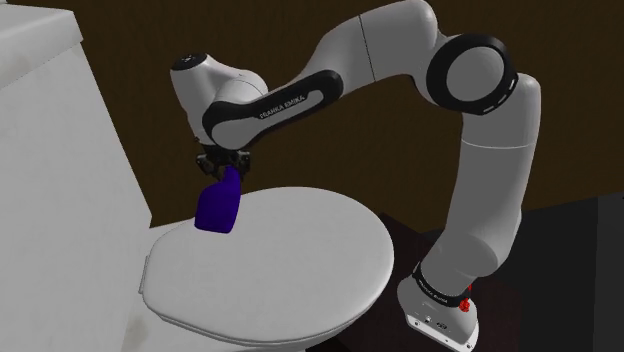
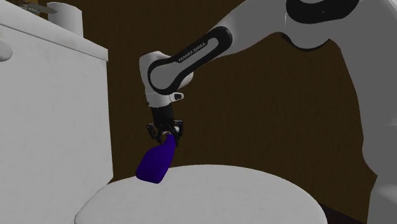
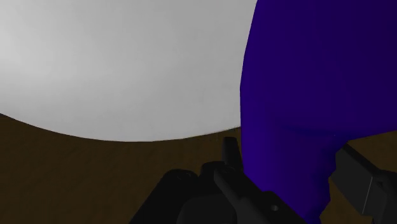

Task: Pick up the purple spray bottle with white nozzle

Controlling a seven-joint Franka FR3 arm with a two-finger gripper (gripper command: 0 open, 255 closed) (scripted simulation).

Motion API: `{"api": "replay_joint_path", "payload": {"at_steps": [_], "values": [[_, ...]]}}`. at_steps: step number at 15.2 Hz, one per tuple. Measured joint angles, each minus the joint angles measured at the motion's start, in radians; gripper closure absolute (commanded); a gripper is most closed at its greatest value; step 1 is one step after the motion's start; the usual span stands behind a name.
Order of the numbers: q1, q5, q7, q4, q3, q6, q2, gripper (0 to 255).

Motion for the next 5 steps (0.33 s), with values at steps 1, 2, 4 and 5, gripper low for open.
{"api": "replay_joint_path", "payload": {"at_steps": [1,2,4,5], "values": [[-0.001,0.004,-0.006,0.009,0.002,-0.011,-0.004,255],[-0.002,0.009,-0.011,0.013,0.003,-0.02,-0.01,255],[-0.004,0.017,-0.019,0.027,0.006,-0.04,-0.019,255],[-0.003,0.02,-0.023,0.035,0.008,-0.049,-0.022,255]]}}
